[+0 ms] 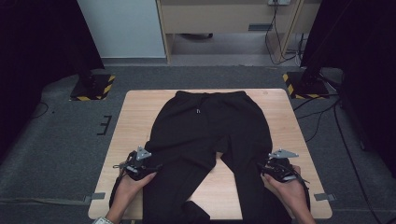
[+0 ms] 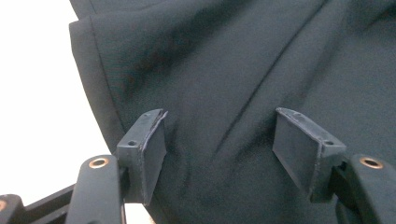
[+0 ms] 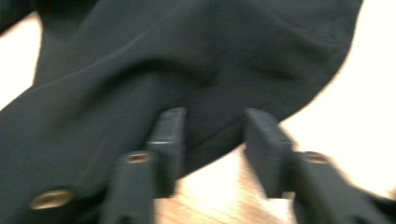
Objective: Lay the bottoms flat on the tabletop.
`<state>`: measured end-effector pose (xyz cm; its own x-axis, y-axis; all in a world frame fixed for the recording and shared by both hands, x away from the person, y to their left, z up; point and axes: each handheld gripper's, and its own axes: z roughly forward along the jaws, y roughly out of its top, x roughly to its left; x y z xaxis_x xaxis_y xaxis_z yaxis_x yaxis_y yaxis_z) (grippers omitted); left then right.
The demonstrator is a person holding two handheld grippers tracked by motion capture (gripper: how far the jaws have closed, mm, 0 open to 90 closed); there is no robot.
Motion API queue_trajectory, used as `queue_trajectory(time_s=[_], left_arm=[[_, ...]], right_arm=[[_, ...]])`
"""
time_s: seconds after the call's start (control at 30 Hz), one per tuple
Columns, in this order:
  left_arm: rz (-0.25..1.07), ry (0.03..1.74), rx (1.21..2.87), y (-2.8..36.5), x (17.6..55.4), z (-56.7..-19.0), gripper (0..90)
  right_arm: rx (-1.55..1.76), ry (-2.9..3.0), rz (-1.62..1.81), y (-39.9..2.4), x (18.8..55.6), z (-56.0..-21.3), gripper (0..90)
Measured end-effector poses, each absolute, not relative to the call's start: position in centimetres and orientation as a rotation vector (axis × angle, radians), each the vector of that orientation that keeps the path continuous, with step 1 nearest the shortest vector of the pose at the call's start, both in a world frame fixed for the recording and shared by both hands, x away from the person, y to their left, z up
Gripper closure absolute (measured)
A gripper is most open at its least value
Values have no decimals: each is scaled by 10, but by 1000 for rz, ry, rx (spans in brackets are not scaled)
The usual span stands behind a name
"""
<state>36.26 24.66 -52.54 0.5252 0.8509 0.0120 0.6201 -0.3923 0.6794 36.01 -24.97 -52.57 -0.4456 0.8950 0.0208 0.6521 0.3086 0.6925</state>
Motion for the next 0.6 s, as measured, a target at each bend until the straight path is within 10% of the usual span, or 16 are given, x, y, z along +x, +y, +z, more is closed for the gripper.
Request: queue_trajectory(time_s=[0.13, 0.6], left_arm=[[483, 1188, 2148, 246, 363, -525, 333], [486, 1186, 2152, 246, 363, -525, 333]], right_arm=[[1364, 2271, 929, -247, 362, -524, 896], [1284, 2184, 958, -268, 369, -447, 900]])
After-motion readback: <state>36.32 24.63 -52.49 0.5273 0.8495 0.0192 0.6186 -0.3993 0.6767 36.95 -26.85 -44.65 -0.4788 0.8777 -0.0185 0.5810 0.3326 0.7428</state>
